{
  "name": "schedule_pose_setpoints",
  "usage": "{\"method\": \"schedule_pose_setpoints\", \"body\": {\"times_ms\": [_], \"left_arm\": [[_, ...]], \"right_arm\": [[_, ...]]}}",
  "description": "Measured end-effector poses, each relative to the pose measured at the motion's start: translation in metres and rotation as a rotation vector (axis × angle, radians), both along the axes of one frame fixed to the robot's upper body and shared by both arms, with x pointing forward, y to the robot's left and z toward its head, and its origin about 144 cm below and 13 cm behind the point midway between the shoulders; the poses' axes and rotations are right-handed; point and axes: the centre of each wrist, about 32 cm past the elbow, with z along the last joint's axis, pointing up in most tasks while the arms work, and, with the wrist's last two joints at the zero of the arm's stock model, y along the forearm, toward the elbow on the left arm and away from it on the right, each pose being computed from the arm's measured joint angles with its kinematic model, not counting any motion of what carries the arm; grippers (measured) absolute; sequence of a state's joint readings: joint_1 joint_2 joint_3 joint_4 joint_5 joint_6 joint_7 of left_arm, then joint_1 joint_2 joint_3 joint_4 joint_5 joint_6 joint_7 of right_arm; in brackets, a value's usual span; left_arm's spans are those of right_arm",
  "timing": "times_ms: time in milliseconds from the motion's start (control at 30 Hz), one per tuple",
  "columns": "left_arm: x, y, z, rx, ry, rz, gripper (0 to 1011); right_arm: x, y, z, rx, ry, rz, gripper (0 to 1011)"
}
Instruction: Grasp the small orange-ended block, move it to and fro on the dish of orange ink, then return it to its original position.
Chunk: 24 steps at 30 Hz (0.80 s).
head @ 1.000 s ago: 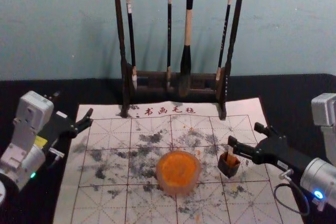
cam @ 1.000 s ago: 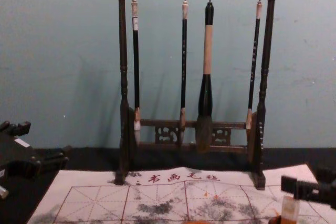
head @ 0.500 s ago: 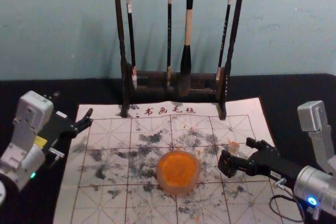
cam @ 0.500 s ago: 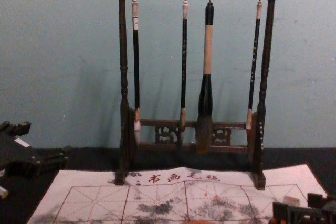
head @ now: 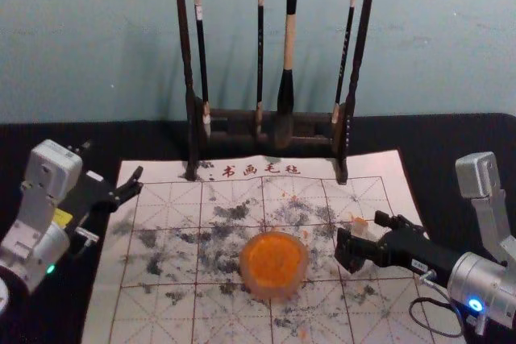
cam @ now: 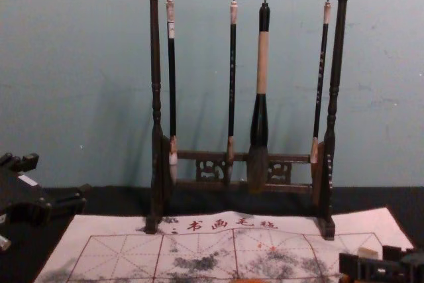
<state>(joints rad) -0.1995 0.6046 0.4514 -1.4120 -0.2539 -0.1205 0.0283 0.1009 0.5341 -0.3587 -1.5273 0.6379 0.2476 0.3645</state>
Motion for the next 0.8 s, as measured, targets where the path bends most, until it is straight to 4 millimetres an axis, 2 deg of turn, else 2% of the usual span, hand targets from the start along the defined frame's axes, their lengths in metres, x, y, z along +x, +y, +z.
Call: {"method": "schedule_pose_setpoints", "body": {"times_ms": [800], "left_arm": [[0.0000,0.0000,0.0000,0.000,0.000,0.000,1001]], "right_arm": [[0.0069,0.0023,-0.0020,0.005,0.013,0.006,1002]]}}
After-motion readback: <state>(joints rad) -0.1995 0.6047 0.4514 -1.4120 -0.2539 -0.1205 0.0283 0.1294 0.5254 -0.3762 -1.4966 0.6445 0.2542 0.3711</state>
